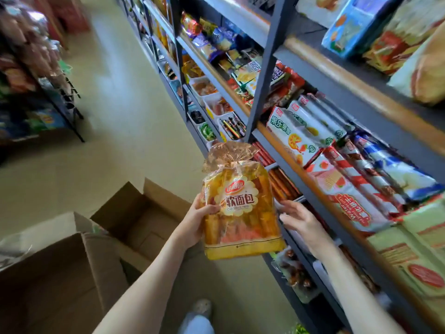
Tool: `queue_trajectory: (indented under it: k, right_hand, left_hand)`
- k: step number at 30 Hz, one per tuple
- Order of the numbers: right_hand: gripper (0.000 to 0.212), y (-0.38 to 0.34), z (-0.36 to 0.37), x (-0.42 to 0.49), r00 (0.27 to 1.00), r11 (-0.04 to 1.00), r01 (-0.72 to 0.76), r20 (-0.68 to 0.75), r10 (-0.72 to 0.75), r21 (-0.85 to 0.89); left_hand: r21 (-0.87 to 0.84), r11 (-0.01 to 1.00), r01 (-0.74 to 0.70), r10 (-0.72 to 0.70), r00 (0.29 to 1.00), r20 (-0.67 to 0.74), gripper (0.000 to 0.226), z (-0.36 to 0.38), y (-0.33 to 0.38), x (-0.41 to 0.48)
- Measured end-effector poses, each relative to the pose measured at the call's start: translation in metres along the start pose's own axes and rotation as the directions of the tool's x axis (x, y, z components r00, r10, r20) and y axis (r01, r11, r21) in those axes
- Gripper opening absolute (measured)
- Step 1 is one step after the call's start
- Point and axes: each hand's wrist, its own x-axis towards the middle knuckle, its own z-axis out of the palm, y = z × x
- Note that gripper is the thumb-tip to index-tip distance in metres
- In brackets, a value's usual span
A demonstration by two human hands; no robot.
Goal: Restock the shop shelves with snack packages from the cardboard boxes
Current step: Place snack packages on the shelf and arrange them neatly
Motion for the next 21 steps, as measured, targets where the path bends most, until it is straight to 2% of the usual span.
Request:
queue_trajectory:
  k: [5,9,11,16,19,21]
  right_hand:
    - [0.030,-0.012,-0.030,-0.076,0.988,0.986,0.100,-0.133,-0.082,0.133]
    - [0.041,-0.026,-0.047,-0.144,0.947,0.958,0.225,-0.272,-0.171,0.179]
    - [0.048,-0.026,-0.055,-0.178,0.911,0.948,0.257,-0.373,-0.174,0.187]
    - [0.051,-0.012,-0.069,-0.272,0.748,0.917,0.363,-0.639,-0.180,0.167]
    - [0.052,0.002,-0.076,-0.331,0.599,0.882,0.448,-0.781,-0.174,0.147]
    - [0.054,0.012,-0.083,-0.369,0.524,0.856,0.498,-0.836,-0.165,0.143]
  left_hand:
    - [0.140,0.990,0.001,-0.037,0.967,0.252,0.083,0.064,0.006,-0.015]
    - [0.246,0.968,-0.048,-0.072,0.887,0.456,0.086,0.116,0.010,-0.027]
    - [0.269,0.960,-0.084,-0.078,0.838,0.541,0.079,0.145,0.007,-0.035]
    - [0.403,0.896,-0.187,-0.169,0.695,0.699,0.070,0.229,-0.014,-0.063]
    - [0.484,0.823,-0.299,-0.163,0.691,0.704,0.058,0.285,-0.031,-0.095]
    - [0.501,0.784,-0.366,-0.172,0.647,0.743,0.049,0.321,-0.046,-0.121]
